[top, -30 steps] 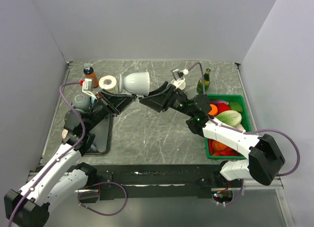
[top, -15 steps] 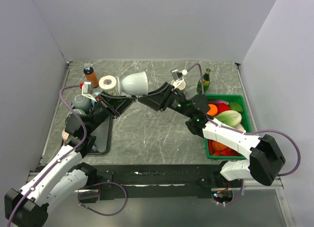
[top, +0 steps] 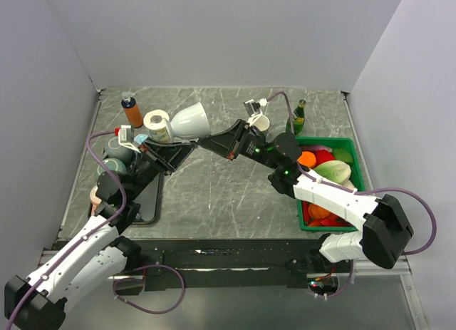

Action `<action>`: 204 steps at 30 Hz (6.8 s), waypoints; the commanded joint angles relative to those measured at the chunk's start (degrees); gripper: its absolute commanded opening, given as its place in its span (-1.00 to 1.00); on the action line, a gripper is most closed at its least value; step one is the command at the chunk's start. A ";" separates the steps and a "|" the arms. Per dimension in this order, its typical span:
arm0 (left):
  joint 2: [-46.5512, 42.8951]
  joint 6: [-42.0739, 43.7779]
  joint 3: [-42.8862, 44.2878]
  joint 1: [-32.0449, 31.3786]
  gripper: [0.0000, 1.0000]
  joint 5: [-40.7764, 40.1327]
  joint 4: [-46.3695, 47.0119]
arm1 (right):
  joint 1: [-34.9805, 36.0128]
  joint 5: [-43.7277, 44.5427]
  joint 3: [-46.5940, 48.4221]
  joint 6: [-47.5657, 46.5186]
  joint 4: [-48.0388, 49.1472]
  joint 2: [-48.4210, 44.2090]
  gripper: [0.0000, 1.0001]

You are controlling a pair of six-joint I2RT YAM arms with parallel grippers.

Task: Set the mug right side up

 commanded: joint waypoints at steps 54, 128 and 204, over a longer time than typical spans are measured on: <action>-9.70 15.96 8.34 -2.22 0.93 -21.54 -51.29 | -4.30 55.02 27.59 -42.52 -47.29 33.01 -1.00; 6.21 -34.68 5.10 1.20 0.28 -57.84 -104.56 | -6.32 43.33 9.58 -29.42 -55.03 -2.66 0.96; -2.50 1.45 9.40 10.70 -0.98 1.05 -13.76 | -5.36 -11.69 -0.53 31.75 32.84 15.43 0.79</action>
